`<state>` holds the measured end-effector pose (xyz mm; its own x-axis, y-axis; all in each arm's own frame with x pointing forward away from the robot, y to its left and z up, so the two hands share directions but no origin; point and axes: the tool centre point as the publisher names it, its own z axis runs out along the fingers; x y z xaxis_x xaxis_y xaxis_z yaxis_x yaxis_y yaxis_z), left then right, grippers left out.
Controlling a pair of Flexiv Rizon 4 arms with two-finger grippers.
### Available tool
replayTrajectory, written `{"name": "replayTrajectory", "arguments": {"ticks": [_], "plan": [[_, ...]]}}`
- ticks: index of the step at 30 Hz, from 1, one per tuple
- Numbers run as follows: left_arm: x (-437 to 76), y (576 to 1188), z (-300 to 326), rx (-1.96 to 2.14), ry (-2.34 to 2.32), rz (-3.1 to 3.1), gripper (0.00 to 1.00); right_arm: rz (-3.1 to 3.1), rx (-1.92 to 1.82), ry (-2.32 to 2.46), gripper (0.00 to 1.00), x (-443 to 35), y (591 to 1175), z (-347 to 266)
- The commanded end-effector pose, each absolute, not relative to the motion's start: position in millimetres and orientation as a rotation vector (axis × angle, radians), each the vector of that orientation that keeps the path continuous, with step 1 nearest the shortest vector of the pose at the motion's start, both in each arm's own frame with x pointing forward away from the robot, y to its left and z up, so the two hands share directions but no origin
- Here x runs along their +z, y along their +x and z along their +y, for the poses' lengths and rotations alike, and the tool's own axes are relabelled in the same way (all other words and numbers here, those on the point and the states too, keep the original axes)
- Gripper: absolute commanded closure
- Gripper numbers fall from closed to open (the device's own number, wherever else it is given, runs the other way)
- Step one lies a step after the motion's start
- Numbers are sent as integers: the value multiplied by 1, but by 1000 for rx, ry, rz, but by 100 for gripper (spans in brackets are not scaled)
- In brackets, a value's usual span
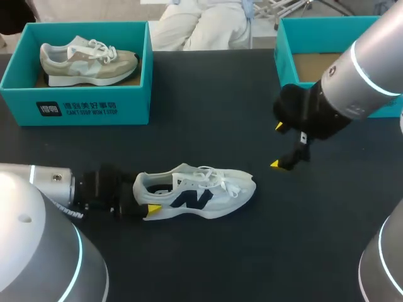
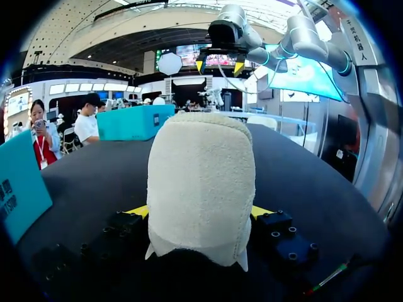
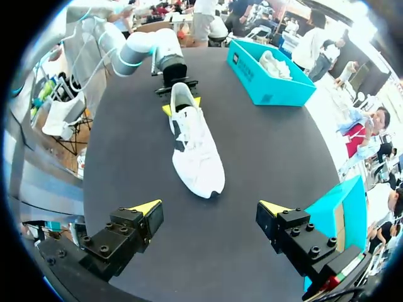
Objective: Take the shoe out of the shoebox, open the shoe tongue, remove and reinsert the insole, then place the shoe into the shoebox
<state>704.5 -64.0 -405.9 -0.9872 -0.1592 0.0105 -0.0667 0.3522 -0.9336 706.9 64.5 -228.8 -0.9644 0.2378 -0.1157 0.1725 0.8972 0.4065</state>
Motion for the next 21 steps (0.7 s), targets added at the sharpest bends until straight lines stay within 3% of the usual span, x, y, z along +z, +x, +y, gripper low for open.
{"name": "replayTrajectory", "arguments": {"ticks": [1,2,3,4,21], "plan": [[-409,704,-67,-1725,-213,2514,58,2903,596,317,0,-230,709,67],[-409,704,-67,-1725,-213,2514,40,2903,596,317,0,-230,709,67],[-409,704,-67,-1725,-213,2514,7,2903,596,317,0,-230,709,67],[-409,704,-67,-1725,-213,2514,0,2903,596,317,0,-230,709,67],[-415,701,-64,-1663,-187,2561,0,2903,596,317,0,-230,709,67]]}}
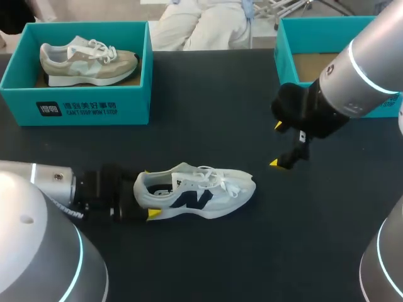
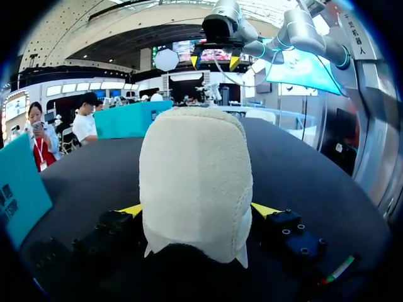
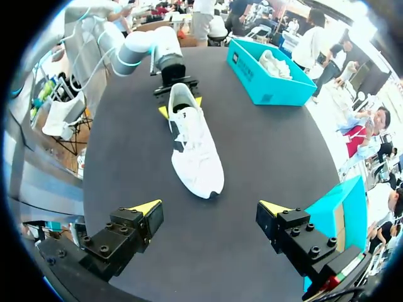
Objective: Take the shoe out of the shoebox, open the shoe tongue, remove and reinsert the insole, then place the shoe into the shoebox
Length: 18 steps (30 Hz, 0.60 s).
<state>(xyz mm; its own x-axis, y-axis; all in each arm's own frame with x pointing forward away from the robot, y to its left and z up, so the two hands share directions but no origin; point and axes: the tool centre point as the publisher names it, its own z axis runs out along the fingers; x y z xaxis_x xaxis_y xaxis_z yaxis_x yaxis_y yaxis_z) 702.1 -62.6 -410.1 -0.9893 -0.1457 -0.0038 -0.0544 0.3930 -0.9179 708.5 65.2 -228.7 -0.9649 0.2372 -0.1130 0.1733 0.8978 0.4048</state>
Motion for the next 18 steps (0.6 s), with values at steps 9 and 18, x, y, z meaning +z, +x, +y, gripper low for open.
{"name": "replayTrajectory", "arguments": {"ticks": [9,18], "plan": [[-431,706,-63,-1634,-240,2587,0,2903,596,317,0,-230,709,67],[-434,706,-62,-1629,-228,2623,100,2903,596,317,0,-230,709,67]]}}
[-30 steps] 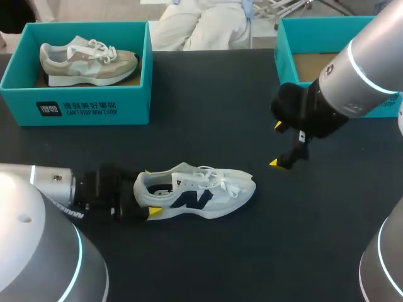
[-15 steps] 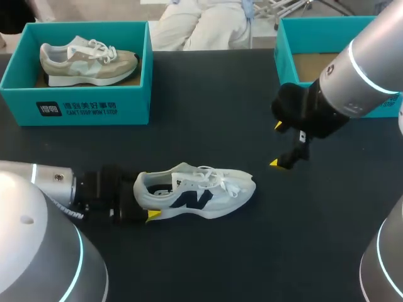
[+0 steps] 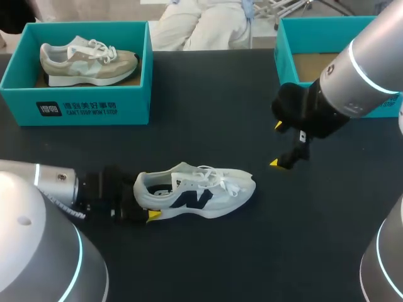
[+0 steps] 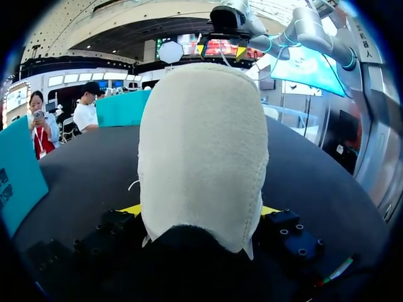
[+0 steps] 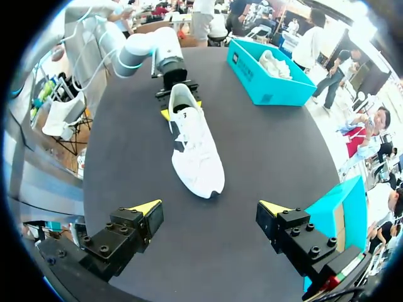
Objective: Take the shoe out of the shoebox, open the shoe tongue, remove and reinsert the insole, then place the shoe into the shoebox
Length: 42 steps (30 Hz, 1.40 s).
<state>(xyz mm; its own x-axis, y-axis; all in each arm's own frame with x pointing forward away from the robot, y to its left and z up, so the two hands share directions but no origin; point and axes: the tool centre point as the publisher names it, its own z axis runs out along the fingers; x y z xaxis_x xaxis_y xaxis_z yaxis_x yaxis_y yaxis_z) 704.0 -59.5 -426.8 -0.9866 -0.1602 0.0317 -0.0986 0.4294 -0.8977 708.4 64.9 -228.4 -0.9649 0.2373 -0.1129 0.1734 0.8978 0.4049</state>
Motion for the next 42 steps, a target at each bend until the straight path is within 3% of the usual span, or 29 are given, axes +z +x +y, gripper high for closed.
{"name": "replayTrajectory", "arguments": {"ticks": [1,7,17,31,42], "plan": [[-434,706,-62,-1629,-228,2623,100,2903,596,317,0,-230,709,67],[-434,706,-62,-1629,-228,2623,100,2903,596,317,0,-230,709,67],[-434,706,-62,-1629,-228,2623,100,2739,552,844,0,-246,714,117],[-434,706,-62,-1629,-228,2623,100,2695,653,749,0,-244,718,128],[-434,706,-62,-1629,-228,2623,100,2600,378,1590,0,-259,746,182]]}}
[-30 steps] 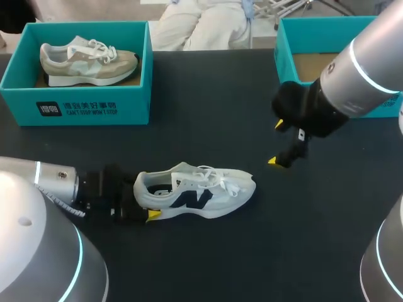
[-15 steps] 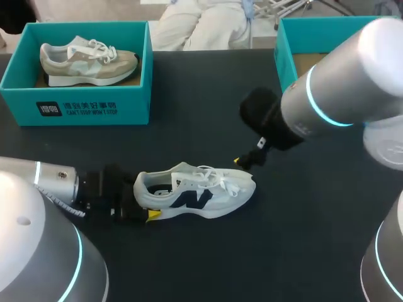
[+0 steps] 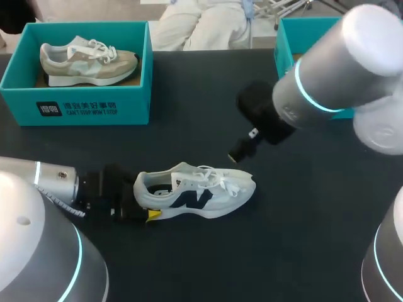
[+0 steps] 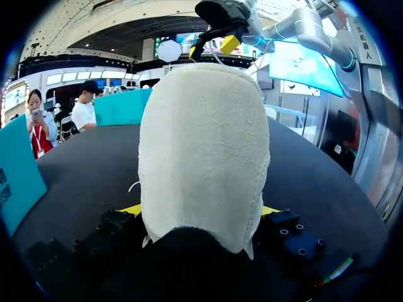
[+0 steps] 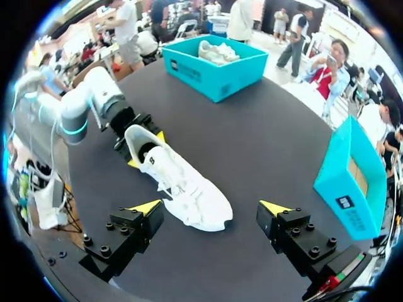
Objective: Take the shoe out of the shoebox, open the shoe tongue, remove and reinsert the insole, then place the shoe into the shoebox
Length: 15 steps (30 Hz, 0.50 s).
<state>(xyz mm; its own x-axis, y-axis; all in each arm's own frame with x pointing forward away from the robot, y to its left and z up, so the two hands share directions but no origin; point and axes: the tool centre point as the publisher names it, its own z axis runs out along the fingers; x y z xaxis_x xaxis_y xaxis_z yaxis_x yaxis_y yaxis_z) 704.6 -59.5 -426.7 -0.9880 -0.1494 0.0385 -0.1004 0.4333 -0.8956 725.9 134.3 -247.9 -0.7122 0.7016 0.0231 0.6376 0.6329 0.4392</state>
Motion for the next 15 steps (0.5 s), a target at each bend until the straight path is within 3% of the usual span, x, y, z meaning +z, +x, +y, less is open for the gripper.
{"name": "replayTrajectory", "arguments": {"ticks": [1,15], "plan": [[-434,706,-62,-1629,-228,2623,100,2588,365,1638,0,-261,747,188],[-434,706,-62,-1629,-228,2623,100,2525,417,1701,0,-267,747,203]]}}
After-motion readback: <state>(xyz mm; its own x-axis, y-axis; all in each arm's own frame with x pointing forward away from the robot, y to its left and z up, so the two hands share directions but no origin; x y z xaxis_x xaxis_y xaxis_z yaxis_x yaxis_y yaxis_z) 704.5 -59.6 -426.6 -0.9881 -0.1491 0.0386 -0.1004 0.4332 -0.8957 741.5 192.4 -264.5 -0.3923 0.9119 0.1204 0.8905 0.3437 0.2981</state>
